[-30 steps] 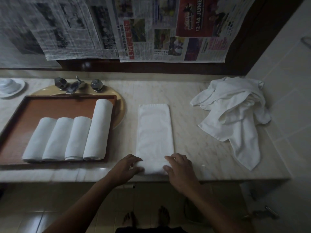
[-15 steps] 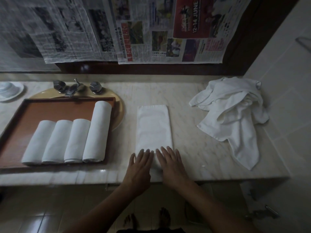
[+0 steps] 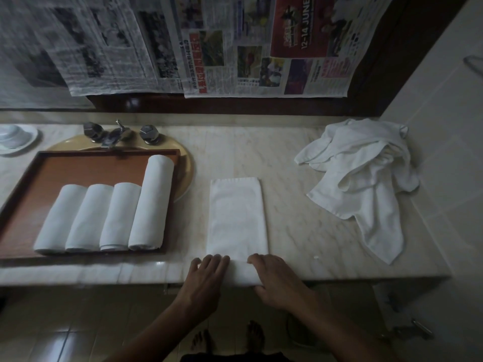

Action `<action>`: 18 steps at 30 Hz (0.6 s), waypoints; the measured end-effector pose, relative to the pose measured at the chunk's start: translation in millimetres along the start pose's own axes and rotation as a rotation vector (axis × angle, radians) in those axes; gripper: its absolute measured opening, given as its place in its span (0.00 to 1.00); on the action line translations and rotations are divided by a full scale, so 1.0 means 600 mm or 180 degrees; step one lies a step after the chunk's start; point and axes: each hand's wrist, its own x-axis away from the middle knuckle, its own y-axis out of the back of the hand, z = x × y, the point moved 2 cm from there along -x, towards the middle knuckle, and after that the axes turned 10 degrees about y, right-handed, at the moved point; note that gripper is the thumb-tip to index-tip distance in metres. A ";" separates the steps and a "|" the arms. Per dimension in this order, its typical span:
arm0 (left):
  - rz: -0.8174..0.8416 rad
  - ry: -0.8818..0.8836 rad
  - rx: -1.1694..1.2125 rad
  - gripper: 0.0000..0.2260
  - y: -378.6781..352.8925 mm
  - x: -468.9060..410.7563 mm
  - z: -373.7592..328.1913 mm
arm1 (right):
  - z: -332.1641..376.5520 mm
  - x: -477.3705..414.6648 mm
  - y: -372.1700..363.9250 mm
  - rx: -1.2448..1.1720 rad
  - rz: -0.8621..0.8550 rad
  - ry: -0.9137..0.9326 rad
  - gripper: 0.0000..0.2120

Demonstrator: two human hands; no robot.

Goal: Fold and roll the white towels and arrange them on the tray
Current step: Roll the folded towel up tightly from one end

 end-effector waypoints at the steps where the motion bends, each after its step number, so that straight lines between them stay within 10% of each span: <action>1: -0.0009 -0.0048 0.0092 0.39 -0.002 0.008 0.002 | -0.003 0.004 -0.006 -0.0100 -0.0009 0.0001 0.25; 18: 0.0644 0.0337 0.0945 0.31 0.038 -0.035 0.054 | 0.021 0.008 -0.047 0.0520 -0.1008 0.0262 0.27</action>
